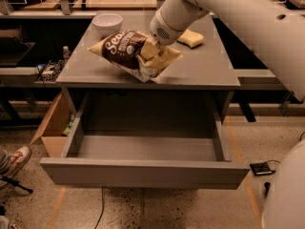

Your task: Pick brown chip bag from top drawer and place on counter

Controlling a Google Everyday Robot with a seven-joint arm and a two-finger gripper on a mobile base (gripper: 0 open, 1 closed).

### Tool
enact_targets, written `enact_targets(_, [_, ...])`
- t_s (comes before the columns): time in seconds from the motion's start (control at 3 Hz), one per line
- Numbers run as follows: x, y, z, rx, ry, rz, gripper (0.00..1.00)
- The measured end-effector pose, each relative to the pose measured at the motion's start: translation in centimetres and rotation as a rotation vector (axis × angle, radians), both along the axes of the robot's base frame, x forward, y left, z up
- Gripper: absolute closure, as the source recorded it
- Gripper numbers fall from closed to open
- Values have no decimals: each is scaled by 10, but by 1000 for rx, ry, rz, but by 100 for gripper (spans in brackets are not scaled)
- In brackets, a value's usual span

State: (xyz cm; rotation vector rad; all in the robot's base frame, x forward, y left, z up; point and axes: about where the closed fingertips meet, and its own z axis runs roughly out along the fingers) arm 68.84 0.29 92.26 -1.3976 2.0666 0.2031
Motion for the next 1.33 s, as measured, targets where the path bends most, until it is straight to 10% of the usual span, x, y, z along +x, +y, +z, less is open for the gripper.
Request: enact_targets(1.33, [30, 13, -11, -42, -21, -100, 100])
